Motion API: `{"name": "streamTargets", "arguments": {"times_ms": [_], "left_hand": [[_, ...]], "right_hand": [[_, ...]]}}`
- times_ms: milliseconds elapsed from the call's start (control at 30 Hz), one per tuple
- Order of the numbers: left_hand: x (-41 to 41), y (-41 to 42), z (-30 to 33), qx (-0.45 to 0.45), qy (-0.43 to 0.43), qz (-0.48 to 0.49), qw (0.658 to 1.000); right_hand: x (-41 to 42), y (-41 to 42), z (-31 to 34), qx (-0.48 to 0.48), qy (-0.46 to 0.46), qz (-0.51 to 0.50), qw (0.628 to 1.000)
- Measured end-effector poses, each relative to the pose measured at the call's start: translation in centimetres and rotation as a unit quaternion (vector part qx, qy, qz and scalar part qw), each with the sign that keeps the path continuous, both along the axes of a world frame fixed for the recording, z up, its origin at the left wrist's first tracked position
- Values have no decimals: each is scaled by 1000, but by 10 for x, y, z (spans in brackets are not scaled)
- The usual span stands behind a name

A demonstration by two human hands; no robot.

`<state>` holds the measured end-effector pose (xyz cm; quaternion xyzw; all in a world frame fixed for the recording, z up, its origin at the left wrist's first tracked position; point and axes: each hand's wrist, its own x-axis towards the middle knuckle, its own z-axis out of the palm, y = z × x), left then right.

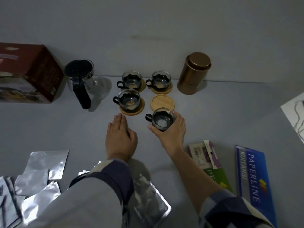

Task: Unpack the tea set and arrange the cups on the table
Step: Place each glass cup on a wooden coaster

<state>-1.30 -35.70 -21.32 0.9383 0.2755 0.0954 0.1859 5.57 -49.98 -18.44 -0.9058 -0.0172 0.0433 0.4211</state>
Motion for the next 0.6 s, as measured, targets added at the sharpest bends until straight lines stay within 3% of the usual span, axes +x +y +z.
{"name": "streamTargets", "arguments": {"times_ms": [167, 600], "left_hand": [[0, 1, -1, -2, -2, 1, 1000], [0, 1, -2, 2, -5, 2, 1000]], "right_hand": [[2, 3, 1, 48, -17, -27, 998], [71, 9, 32, 74, -29, 53, 995]]}}
